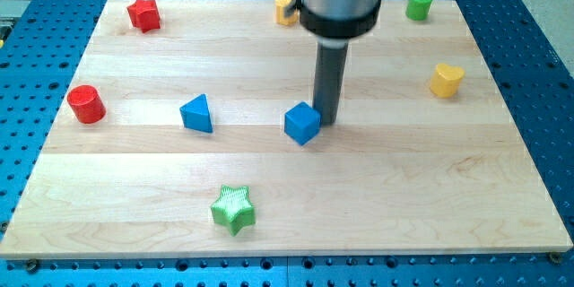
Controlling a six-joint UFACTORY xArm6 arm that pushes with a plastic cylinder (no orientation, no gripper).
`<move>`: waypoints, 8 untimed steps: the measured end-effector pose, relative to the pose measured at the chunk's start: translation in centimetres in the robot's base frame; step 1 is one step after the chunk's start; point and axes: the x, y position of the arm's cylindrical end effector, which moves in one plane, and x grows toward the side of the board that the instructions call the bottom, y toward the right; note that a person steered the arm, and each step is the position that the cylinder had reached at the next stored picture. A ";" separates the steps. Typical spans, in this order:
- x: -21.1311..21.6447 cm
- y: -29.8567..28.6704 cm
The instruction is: Place the cube at the bottom left corner of the board
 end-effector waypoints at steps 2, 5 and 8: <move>4.0 -4.7; 5.8 -14.4; 10.8 -18.5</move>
